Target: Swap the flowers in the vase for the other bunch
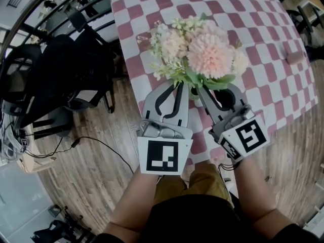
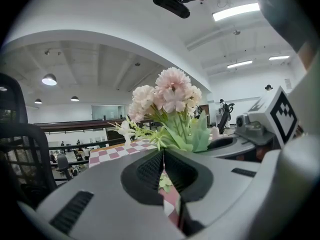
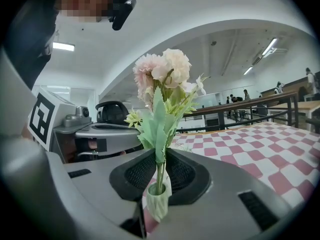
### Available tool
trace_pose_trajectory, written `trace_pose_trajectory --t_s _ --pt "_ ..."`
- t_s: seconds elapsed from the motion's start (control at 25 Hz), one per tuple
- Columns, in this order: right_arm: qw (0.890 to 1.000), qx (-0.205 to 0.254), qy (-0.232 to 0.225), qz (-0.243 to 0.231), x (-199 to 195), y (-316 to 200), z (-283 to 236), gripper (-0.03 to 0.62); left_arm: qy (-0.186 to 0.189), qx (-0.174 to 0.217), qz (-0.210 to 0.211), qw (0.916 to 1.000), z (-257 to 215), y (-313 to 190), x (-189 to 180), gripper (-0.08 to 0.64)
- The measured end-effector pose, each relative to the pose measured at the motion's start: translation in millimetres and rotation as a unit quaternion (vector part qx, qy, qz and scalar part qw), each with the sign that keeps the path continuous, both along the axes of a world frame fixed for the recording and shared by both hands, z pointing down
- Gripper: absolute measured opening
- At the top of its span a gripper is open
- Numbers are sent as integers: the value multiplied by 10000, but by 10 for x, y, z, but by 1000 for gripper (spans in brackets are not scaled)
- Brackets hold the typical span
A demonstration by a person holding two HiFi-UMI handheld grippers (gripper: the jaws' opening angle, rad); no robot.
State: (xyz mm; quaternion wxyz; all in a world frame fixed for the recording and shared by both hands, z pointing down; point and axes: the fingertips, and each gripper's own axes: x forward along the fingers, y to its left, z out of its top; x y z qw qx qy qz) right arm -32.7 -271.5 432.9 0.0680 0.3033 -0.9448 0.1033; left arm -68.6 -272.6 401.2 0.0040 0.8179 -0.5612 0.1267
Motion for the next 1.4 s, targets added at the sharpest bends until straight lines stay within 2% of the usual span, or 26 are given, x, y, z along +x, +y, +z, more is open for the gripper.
trace_pose_trajectory --t_s 0.32,0.84,1.4 --pt "9997 103 219 46 29 36 112 63 -1 -70 93 9999 78 -10 52 9" --pt "9987 -55 493 113 14 67 324 63 56 -213 87 9997 254 -40 19 9" --pt "9987 -153 434 213 -16 84 376 63 55 -348 50 9994 387 -46 8 9"
